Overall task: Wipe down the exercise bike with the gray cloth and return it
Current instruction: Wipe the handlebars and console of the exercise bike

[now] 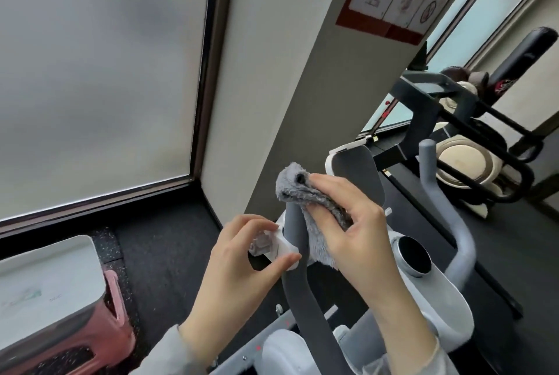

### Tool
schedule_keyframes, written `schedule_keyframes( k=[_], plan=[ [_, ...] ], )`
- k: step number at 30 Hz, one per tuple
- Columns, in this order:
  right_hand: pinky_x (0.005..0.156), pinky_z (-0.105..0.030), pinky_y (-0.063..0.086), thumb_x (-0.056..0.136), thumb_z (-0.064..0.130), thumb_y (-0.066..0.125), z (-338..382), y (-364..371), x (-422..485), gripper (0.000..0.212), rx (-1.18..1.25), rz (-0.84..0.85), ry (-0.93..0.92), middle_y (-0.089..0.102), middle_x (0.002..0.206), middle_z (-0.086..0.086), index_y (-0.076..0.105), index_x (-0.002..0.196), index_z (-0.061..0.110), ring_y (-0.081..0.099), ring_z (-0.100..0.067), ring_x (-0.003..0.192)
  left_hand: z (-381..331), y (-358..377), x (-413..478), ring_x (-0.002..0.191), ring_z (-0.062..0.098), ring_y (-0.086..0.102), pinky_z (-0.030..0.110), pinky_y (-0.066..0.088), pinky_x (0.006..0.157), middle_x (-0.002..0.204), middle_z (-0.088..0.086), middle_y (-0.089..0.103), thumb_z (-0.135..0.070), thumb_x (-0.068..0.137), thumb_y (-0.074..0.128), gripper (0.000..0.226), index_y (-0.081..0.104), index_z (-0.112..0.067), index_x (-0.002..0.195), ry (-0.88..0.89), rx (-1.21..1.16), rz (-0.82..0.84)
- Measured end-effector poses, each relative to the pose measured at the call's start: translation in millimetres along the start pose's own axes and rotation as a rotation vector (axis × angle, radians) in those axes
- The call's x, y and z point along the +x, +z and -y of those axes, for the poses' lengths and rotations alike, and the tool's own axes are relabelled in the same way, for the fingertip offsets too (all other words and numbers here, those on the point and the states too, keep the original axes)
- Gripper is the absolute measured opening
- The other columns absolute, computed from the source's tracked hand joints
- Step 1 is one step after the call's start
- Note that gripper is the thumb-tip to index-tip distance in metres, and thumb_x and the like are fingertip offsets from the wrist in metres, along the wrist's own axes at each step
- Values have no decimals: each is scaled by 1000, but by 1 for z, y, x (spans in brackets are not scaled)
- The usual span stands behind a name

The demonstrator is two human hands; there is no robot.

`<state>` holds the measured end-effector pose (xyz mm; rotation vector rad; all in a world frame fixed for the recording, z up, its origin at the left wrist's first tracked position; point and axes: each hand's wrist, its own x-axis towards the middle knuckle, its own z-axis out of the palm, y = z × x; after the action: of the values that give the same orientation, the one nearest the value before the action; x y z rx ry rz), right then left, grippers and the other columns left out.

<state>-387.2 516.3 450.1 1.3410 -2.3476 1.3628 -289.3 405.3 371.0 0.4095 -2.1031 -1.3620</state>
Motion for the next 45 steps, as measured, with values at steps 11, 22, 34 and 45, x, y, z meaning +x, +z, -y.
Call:
schedule_keyframes(
  k=[11,22,34,45],
  plan=[
    [69,-21,52,90,7,59,-20,-8,54,17,388,218,474,75,84,1,74,97,13,69,-11,81,-2,-4,1,101,5,54,9,40,84,101,-18,56,-37,66,79,35,65,-25,96,-2,-33,22],
    [78,-30,55,82,22,68,-37,12,-21,20,571,-136,543,76,95,-3,73,101,17,68,-18,93,-2,-3,1,101,6,55,6,39,84,102,-13,58,-32,65,82,37,66,-22,97,5,-40,25],
    [91,-16,46,83,-3,61,-2,20,-37,26,-74,-87,-37,62,110,-2,70,107,4,59,-8,106,9,-18,8,107,6,57,27,50,91,110,-12,59,-30,64,80,44,67,-21,106,-29,-189,192],
    [87,-5,41,82,4,67,-2,30,-111,25,-54,-372,349,67,106,2,67,103,18,59,5,102,2,-25,3,107,9,54,22,44,93,113,-5,59,-16,80,72,35,63,-14,114,115,-28,136]
  ],
)
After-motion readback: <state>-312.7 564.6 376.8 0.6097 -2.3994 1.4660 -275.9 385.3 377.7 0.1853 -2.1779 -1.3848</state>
